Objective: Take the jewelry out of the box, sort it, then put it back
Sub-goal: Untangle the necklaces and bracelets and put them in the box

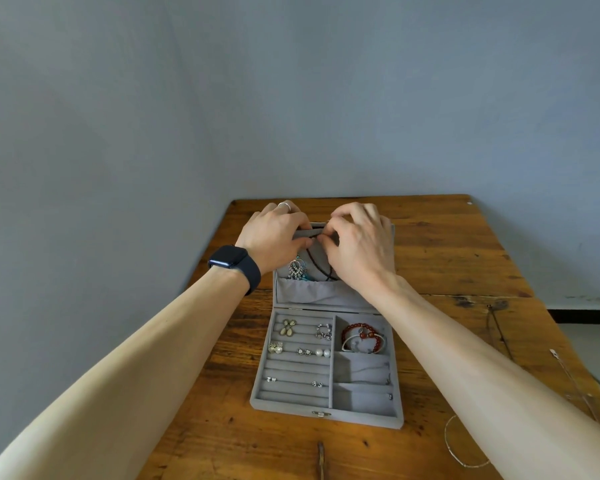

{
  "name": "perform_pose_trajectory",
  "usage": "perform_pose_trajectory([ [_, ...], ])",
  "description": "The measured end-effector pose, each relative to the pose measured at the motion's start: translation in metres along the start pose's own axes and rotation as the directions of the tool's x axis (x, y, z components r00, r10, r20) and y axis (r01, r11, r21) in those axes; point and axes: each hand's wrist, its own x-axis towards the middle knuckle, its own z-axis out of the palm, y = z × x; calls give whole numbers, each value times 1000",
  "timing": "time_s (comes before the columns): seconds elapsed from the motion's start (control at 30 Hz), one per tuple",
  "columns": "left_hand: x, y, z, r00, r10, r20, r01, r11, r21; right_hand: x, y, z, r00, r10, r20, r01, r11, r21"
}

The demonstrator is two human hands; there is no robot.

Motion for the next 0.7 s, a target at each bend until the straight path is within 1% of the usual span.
perform_pose_trajectory([
  [0.1, 0, -2, 0, 1000, -2, 3, 2, 999, -40, -9, -1, 3, 1000, 5, 16, -4, 1000, -29],
  [0.17, 0, -2, -1, 1000, -7, 6, 7, 998, -58, -15, -3, 4, 999, -16, 44, 19, 998, -53],
  [0.23, 0, -3, -1, 1000, -7, 10, 7, 999, -49, -21, -4, 4, 994, -83, 74, 89, 992, -90],
  [0.3, -2, -3, -1, 1000, -9, 18, 10, 999, -44, -32, -2, 4, 981, -168, 94, 176, 981, -81],
  [0.33, -2, -2, -1, 1000, -12, 19, 13, 999, -47, -39, 0, 3, 979, -182, 94, 188, 980, -68],
  [0.4, -4, -2, -1, 1000, -17, 11, 18, 998, -55, -53, 6, 0, 992, -120, 41, 121, 992, -35],
  [0.43, -4, -2, -1, 1000, -18, 5, 18, 998, -53, -60, 10, -2, 998, -61, 7, 61, 998, -19],
  [0.47, -4, -2, 0, 1000, -18, 2, 18, 999, -48, -66, 13, -4, 1000, 0, 8, 0, 1000, -19],
  [0.5, -4, -1, 0, 1000, -21, 0, 21, 999, -43, -71, 15, -6, 997, 53, 62, -50, 998, -47],
  [0.53, -4, -1, 1, 1000, -24, 1, 25, 999, -39, -73, 15, -8, 985, 90, 146, -76, 993, -95],
  [0.6, -5, 2, 3, 999, -34, 14, 35, 999, -34, -73, 10, -8, 950, 112, 290, -70, 986, -153],
  [0.7, -5, 3, 5, 998, -54, 20, 55, 998, -44, -65, -5, -8, 892, 88, 443, -51, 994, -94],
])
